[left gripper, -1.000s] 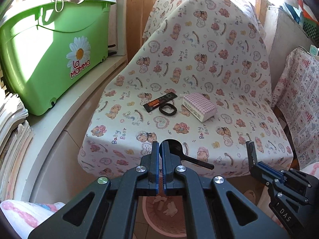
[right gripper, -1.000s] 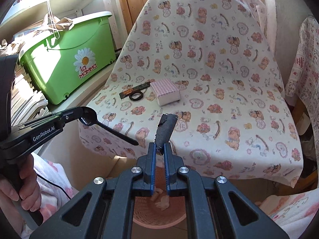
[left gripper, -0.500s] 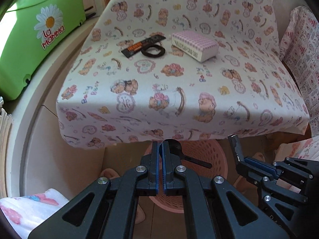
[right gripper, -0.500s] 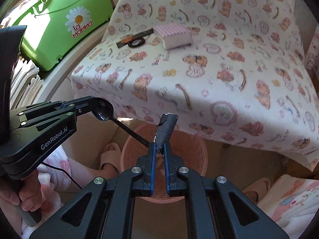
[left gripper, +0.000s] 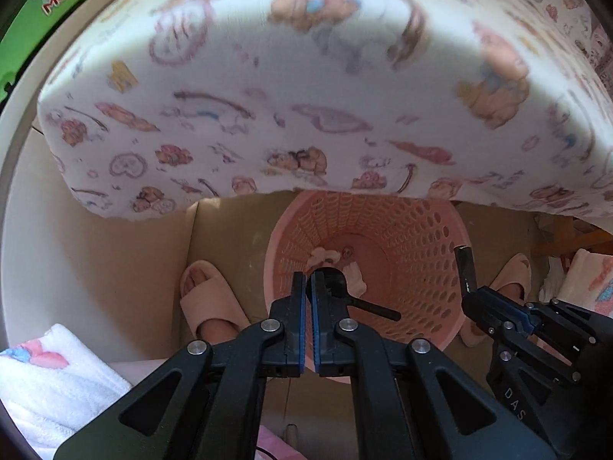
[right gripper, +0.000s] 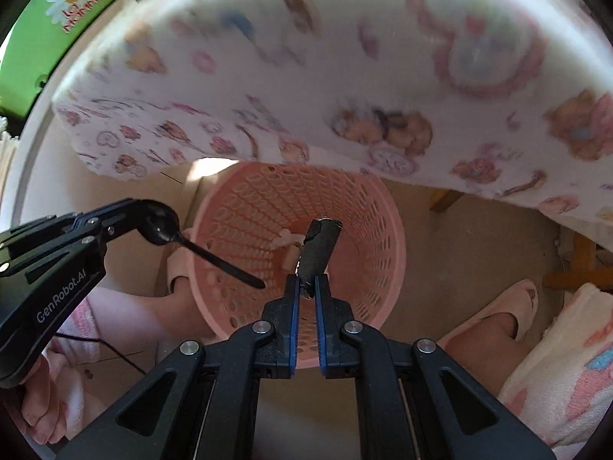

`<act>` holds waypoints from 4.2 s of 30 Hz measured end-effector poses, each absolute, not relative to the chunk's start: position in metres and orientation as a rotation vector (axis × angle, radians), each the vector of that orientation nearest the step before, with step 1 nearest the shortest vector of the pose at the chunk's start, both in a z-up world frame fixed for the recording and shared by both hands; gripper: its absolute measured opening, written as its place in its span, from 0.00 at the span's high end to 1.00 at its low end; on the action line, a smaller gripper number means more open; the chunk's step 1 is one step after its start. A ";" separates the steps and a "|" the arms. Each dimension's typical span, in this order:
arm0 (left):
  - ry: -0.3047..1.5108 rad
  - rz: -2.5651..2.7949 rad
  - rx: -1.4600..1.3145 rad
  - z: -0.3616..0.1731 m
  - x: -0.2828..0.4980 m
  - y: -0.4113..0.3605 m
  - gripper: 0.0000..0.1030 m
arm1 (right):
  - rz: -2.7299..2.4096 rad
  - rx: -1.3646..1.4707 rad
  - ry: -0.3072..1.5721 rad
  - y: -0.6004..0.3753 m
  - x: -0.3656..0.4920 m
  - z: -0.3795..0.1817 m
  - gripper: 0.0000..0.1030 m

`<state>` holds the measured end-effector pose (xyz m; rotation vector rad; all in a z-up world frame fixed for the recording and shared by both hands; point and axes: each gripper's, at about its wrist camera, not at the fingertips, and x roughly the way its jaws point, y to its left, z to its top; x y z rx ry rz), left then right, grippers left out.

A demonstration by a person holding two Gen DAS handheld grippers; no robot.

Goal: Collect trash
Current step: 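Open both grippers to drop the spoon and tube into the wastebasket, then raise both tools back toward the items on the seat, then grasp the black hair tie with the left gripper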

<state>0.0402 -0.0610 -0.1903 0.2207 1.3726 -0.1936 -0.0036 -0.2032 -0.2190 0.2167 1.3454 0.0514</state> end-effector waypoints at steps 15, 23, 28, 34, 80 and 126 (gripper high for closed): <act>1.502 -0.167 0.194 -0.247 0.050 -0.062 0.97 | -0.034 0.268 1.431 -0.212 0.007 -0.276 0.91; 1.531 -0.169 0.241 -0.253 0.048 -0.069 0.55 | -0.083 0.300 1.447 -0.221 0.010 -0.287 0.84; 1.509 -0.147 0.254 -0.243 0.048 -0.066 0.57 | -0.125 0.269 1.419 -0.223 0.008 -0.282 0.59; 1.457 -0.141 0.240 -0.221 0.048 -0.058 0.57 | -0.155 0.218 1.375 -0.222 0.007 -0.267 0.56; 0.811 -0.135 0.061 -0.034 0.031 -0.014 0.15 | -0.136 0.045 0.782 -0.204 -0.035 -0.078 0.22; 0.997 -0.365 0.186 -0.083 0.169 -0.076 0.24 | -0.065 0.066 0.778 -0.265 0.079 -0.041 0.19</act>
